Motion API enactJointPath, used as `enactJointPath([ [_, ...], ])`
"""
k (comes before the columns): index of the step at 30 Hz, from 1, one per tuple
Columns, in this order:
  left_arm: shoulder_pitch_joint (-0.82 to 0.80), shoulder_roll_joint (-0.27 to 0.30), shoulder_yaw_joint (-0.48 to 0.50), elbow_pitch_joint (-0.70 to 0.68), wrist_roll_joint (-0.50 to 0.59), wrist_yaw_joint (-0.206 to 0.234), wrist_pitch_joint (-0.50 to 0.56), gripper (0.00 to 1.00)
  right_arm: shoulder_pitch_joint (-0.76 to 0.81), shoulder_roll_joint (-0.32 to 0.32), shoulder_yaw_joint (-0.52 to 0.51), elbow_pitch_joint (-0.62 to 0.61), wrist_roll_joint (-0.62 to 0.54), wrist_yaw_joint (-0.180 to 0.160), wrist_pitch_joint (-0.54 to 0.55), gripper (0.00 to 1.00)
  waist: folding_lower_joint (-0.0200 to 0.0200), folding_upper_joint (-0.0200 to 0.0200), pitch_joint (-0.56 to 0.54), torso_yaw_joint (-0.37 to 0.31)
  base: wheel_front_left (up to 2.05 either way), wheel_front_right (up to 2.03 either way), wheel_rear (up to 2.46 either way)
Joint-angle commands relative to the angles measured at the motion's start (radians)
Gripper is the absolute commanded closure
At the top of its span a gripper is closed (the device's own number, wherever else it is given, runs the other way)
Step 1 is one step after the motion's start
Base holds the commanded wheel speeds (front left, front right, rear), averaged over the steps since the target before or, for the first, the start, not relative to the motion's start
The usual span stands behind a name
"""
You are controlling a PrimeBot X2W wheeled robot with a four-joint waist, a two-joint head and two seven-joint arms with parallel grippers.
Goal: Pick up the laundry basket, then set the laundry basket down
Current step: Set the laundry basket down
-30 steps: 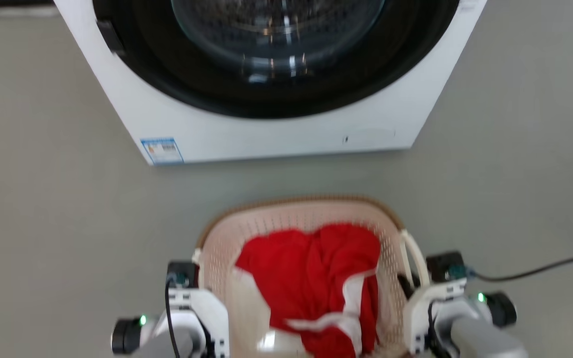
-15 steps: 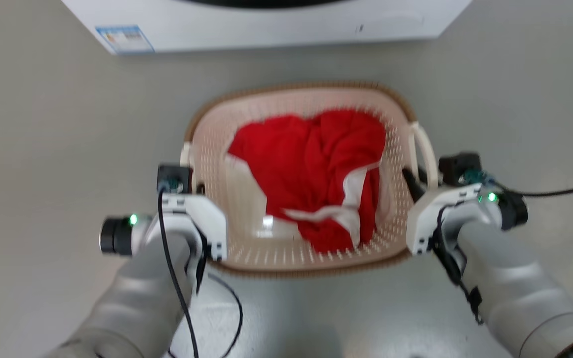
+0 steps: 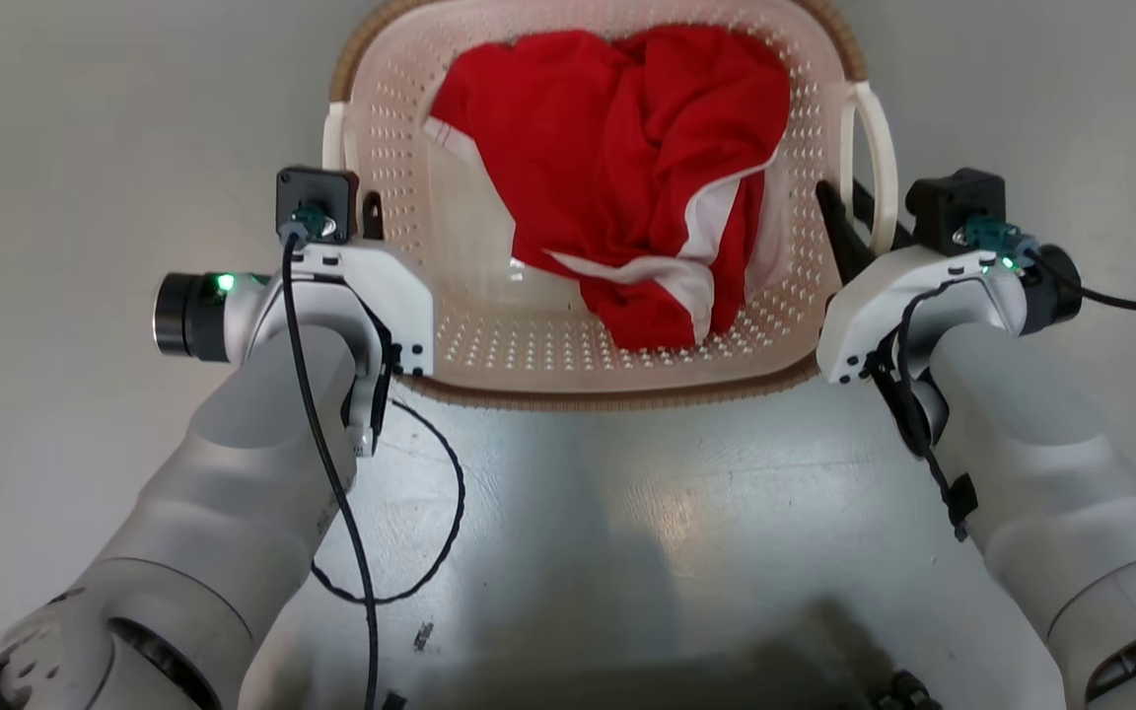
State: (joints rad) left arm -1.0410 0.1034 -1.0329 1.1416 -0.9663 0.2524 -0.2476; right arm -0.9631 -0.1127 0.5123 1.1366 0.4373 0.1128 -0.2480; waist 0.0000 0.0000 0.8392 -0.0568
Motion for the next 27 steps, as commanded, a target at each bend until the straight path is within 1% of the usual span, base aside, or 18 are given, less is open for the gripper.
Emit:
enactJointPath([
  [1, -0.034, 0.017, 0.019, -0.023, 0.037, 0.015, -0.014, 1.00, 0.032, 0.033, 0.013, -0.030, -0.038, 0.018, -0.014, 1.00, 0.0000, 0.0000, 0.028, -0.004, 0.00, 0.00, 0.00],
  [12, -0.045, 0.031, 0.129, -0.057, 0.171, 0.017, -0.014, 1.00, 0.041, 0.048, -0.124, -0.065, -0.162, 0.018, -0.014, 1.00, 0.0000, 0.0000, 0.087, -0.012, 0.00, 0.00, 0.00],
  [20, -0.053, 0.025, 0.190, -0.043, 0.240, 0.005, -0.014, 1.00, 0.039, 0.058, -0.183, -0.070, -0.218, 0.018, -0.014, 1.00, 0.0000, 0.0000, 0.109, -0.015, 0.00, 0.00, 0.00],
  [27, -0.052, 0.009, 0.218, -0.013, 0.274, 0.000, -0.014, 1.00, 0.036, 0.061, -0.214, -0.060, -0.244, 0.018, -0.014, 1.00, 0.0000, 0.0000, 0.109, -0.011, 0.00, 0.00, 0.00],
])
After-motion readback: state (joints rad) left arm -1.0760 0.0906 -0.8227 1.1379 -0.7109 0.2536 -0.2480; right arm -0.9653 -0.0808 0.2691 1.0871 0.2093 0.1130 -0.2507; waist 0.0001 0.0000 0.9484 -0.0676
